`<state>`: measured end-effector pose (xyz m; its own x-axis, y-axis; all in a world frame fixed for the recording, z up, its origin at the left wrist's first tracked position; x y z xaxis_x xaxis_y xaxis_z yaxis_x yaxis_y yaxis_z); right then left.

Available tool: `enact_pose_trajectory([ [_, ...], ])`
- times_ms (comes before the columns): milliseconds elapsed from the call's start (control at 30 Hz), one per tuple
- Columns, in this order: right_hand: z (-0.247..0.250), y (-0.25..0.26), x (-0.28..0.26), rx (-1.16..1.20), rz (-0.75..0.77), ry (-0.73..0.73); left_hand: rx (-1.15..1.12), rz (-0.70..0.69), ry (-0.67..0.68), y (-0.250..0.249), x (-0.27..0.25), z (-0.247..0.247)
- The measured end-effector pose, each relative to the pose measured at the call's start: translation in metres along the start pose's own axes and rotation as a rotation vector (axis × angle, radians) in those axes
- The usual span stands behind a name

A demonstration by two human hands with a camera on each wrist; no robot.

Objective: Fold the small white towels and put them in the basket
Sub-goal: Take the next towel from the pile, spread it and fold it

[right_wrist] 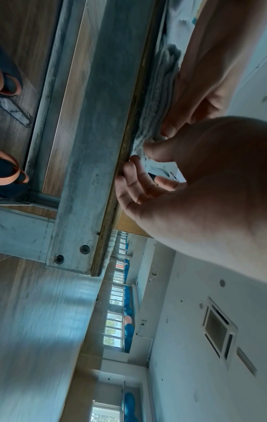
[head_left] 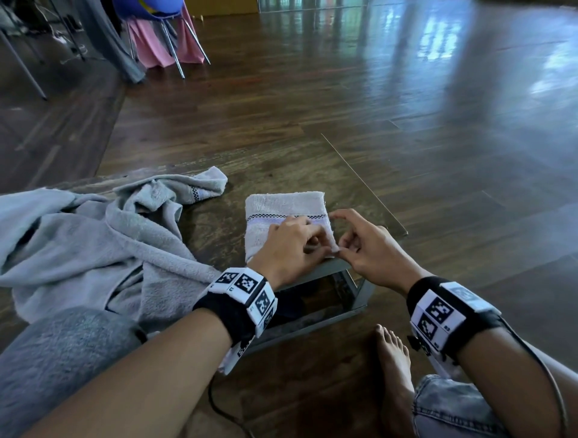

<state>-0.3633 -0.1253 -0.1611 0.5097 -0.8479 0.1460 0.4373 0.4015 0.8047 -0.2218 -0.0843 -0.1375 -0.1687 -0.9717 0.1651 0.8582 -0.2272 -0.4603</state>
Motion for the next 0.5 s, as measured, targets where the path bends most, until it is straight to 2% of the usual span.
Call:
enact_pose_trajectory([
  [100,0.002,0.008,0.000,-0.105,0.050,0.003,0.036,0.005,0.004,0.001,0.001,-0.002],
  [200,0.004,0.012,-0.002,-0.151,0.025,0.013,-0.023,0.011,-0.026,0.001,0.002,0.000],
  [267,0.005,0.013,0.000,-0.150,-0.011,0.028,-0.002,0.036,-0.166,0.007,0.003,0.012],
  [333,0.006,0.012,0.003,-0.148,-0.077,0.040,0.132,0.108,-0.311,0.019,0.002,0.026],
  [367,0.006,0.012,0.004,-0.157,-0.109,0.032,0.193,0.164,-0.304,0.027,0.000,0.028],
  [400,0.007,0.012,0.005,-0.175,-0.136,0.016,0.235,0.221,-0.229,0.036,-0.001,0.022],
  [467,0.007,0.020,0.007,-0.263,-0.131,-0.038,0.275,0.279,-0.008,0.049,-0.006,0.001],
  [500,0.006,0.027,0.008,-0.337,-0.079,-0.074,0.296,0.284,0.067,0.052,-0.010,-0.008],
])
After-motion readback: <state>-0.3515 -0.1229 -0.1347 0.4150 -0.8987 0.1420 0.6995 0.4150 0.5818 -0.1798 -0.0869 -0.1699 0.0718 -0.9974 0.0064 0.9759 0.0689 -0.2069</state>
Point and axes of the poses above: each hand's wrist, its own x-axis towards the middle knuckle, its own z-axis out of the back of the hand, y = z × x, the point moved 7 cm from there along x, towards the middle knuckle, and after that the axes turned 7 degrees about x, right-handed, at the moved point
